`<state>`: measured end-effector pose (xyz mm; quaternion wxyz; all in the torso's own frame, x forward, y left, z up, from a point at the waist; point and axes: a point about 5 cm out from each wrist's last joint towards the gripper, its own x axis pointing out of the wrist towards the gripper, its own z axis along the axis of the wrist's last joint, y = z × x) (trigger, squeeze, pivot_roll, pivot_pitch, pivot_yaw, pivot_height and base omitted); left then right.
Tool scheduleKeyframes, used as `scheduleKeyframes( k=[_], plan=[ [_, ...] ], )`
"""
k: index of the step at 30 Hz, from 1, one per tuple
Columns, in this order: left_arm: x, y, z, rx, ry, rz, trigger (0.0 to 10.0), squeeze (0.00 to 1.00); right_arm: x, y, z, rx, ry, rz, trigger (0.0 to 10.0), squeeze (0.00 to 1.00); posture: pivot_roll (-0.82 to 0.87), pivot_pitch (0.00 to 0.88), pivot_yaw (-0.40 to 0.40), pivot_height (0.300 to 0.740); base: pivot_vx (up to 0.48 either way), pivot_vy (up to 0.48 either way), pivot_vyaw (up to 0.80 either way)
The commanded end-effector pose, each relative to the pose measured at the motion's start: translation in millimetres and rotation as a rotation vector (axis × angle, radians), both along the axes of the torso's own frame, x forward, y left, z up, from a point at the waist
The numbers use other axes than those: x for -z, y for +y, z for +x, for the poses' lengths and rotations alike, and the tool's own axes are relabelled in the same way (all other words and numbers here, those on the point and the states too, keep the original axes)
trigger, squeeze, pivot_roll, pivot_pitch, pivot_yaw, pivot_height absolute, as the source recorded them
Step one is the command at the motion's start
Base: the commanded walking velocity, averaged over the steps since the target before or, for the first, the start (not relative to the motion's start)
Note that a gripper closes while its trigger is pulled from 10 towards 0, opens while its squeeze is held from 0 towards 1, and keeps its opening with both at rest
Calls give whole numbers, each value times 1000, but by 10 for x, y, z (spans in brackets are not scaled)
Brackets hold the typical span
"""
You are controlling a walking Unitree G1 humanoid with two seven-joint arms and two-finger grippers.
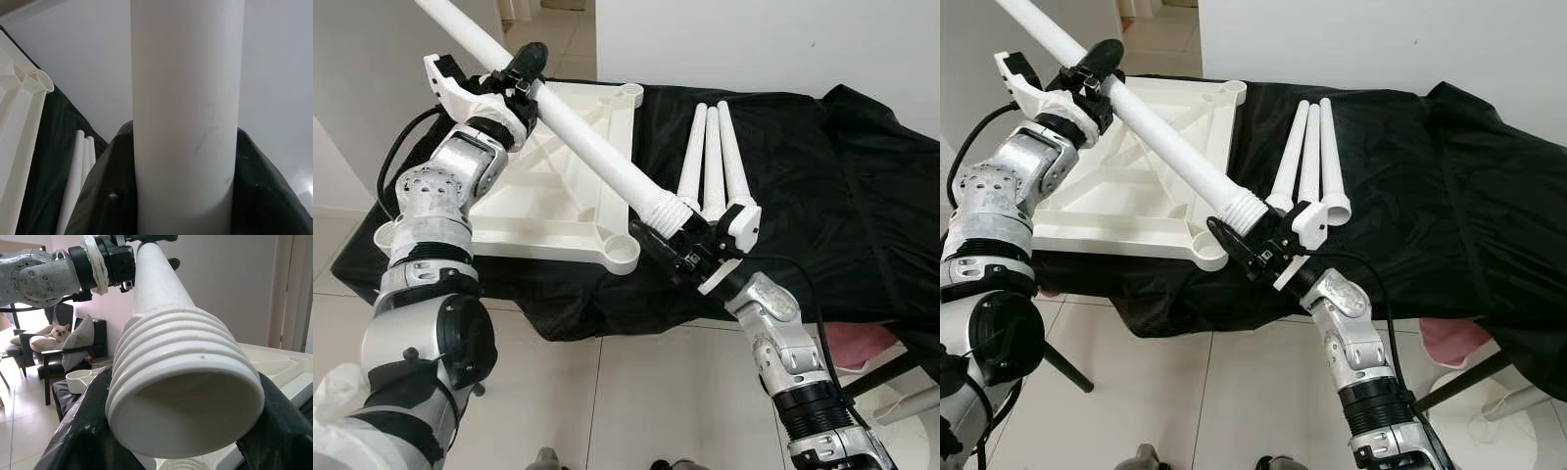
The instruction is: Building children table
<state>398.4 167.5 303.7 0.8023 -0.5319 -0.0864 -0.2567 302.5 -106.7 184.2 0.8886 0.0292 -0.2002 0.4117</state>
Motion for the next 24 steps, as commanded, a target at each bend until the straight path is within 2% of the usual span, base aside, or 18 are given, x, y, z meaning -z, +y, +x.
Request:
scheduleKeyframes(
  k=[1,7,8,9,18,22,23,24],
  plan=[
    [-104,-11,-57,95,-203,-21,0,0,-3,57,25,-7,-6,-25,10000,0,-17,18,10,740,0,0,0],
    [-111,2,-52,97,-201,-25,0,0,-13,71,36,-14,-2,-21,10000,0,-11,23,11,740,0,0,0],
    [-113,1,-53,101,-202,-11,0,0,-2,78,39,-30,19,-18,10000,553,-10,27,12,740,0,0,0],
    [-116,12,-49,95,-196,-4,10000,0,12,86,31,-55,37,-20,10000,1000,-9,29,11,740,0,0,0],
    [-115,55,-30,74,-177,18,10000,0,6,80,18,-67,41,-12,10000,1000,-14,32,16,740,0,0,0],
    [-103,146,20,32,-139,4,10000,0,5,12,19,-14,40,-6,10000,1000,-46,53,39,740,0,0,0],
    [-90,168,33,14,-131,25,10000,0,11,-26,-1,10,37,-8,10000,0,-53,55,49,740,0,0,0],
    [-81,178,43,3,-127,42,10000,0,14,-50,-7,26,36,-8,10000,0,-55,54,54,740,0,0,0]
  ],
)
